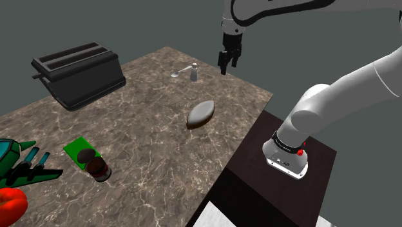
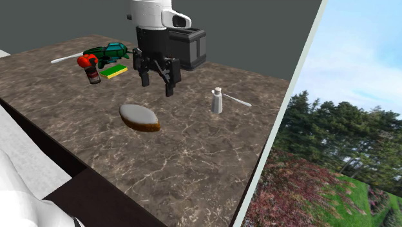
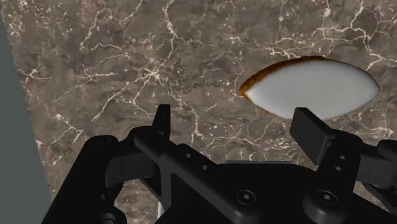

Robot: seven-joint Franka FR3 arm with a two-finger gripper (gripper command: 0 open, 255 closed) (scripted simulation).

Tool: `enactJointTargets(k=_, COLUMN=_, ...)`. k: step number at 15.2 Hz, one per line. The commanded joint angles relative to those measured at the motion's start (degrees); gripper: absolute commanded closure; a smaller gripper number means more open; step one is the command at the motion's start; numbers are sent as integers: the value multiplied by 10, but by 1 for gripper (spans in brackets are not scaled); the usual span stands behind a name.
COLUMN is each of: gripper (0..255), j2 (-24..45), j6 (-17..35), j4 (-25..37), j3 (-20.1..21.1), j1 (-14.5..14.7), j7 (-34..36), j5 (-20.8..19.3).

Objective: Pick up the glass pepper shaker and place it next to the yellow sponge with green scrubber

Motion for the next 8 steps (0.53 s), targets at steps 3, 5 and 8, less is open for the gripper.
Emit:
enactJointTargets(k=3, gripper=0, j2=78, j6=65, j4=34, j3=-1, j1=-6, j7=-10, j5=-19)
enactJointTargets(k=5, gripper=0, j2=117, j6=92, j4=55, j3=-1, j1=-9, j7=-14, j5=-29)
enactJointTargets(k=8, gripper=0, j2=176, j6=128, j4=93, j3=-1, j1=-12, j7=-18, j5=-43)
